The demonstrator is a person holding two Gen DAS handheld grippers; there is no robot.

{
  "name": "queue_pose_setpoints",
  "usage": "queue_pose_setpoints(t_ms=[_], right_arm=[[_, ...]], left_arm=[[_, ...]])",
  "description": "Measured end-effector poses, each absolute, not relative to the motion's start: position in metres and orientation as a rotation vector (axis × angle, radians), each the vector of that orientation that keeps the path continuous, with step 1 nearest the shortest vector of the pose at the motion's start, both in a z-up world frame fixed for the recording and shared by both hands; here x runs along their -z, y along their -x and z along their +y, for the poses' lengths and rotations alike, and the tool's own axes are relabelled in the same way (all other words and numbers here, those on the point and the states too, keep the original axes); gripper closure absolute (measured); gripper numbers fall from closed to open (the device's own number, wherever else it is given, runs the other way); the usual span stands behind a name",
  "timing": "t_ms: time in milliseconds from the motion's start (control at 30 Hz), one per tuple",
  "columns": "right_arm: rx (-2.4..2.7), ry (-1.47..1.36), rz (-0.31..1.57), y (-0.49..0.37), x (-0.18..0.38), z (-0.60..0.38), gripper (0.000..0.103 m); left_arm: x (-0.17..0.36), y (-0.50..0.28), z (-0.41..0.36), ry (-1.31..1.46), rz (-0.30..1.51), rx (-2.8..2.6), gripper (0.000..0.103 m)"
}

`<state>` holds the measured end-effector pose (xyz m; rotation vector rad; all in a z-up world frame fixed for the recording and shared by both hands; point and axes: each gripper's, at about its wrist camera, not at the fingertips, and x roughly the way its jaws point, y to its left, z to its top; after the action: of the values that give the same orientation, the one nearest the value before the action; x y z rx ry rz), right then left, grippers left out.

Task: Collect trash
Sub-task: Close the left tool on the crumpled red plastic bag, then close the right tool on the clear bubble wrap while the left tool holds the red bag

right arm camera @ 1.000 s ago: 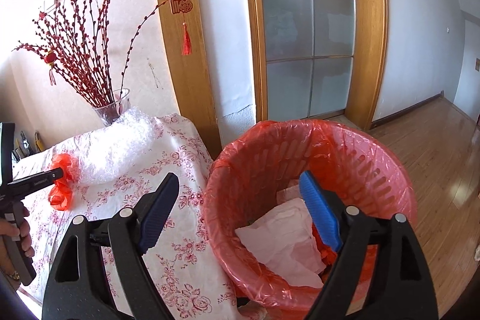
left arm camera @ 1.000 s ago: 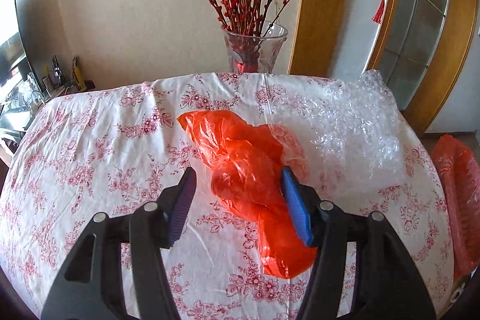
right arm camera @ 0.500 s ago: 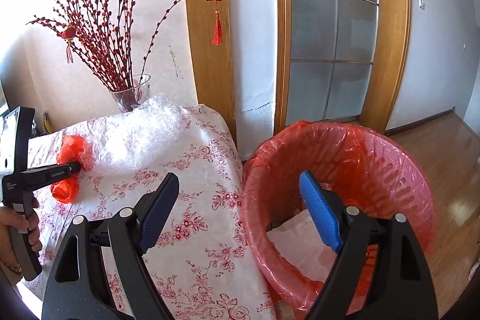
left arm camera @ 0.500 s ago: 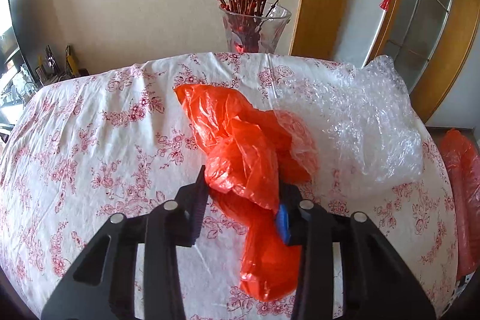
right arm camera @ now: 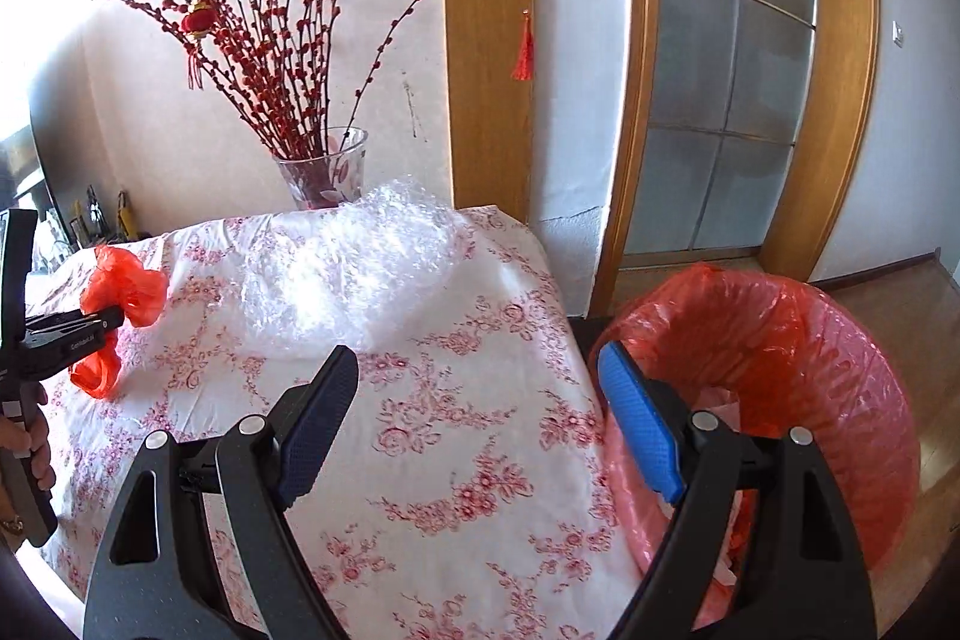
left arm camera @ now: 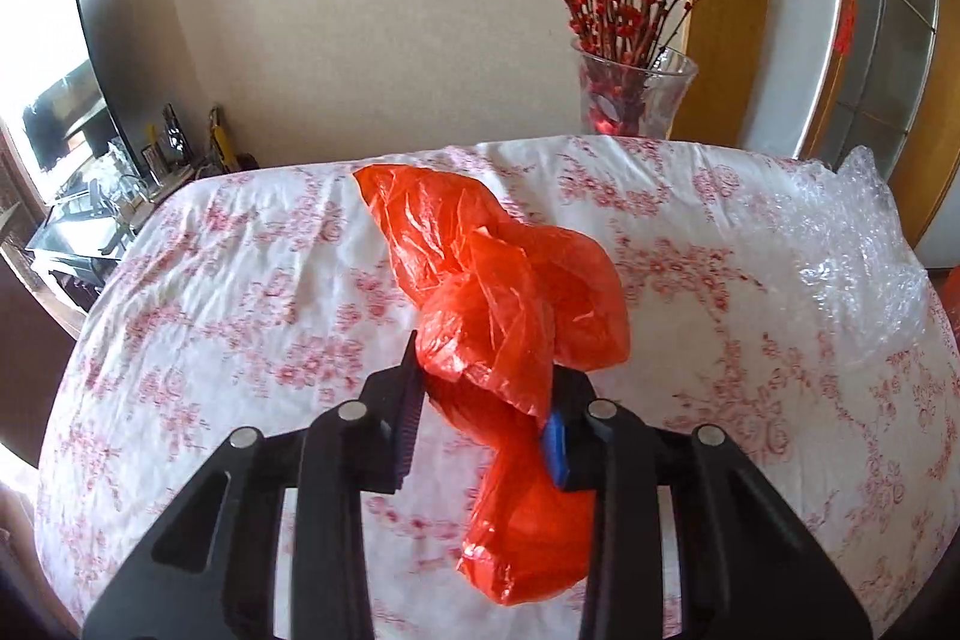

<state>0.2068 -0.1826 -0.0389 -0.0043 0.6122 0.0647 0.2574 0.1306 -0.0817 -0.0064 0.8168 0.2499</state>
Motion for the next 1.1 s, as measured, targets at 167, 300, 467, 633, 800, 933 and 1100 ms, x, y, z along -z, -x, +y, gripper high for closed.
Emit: queue_pose_setpoints(t_ms=[167,300,467,633,800,933,1100], right_arm=[[-0.113,0.013,0.66,-0.24,0.047,-0.144,0.025],[-0.105,-0.039,0.719,-0.269,0.059,-0.125,0.026],[-0.05,-0.061,0.749,-0.293,0.069,-0.115,0.026],[-0.034,-0.022,0.841,-0.311,0.087,-0.11,0.025],[-0.047,-0.054,0.874,-0.314,0.093,-0.117,0.053],[-0.084,-0.055,0.869,-0.307,0.091,-0.12,0.075],[-0.1,-0.065,0.844,-0.289,0.083,-0.13,0.082]], left_arm=[[0.079,-0.252,0.156,0.032,0.806,-0.287,0.07],[0.08,-0.246,0.164,0.056,0.803,-0.285,0.07],[0.079,-0.242,0.167,0.082,0.792,-0.272,0.07],[0.079,-0.24,0.166,0.082,0.789,-0.256,0.07],[0.079,-0.241,0.167,0.085,0.794,-0.253,0.07],[0.079,-0.241,0.166,0.081,0.794,-0.254,0.07],[0.076,-0.238,0.16,0.055,0.771,-0.255,0.07]])
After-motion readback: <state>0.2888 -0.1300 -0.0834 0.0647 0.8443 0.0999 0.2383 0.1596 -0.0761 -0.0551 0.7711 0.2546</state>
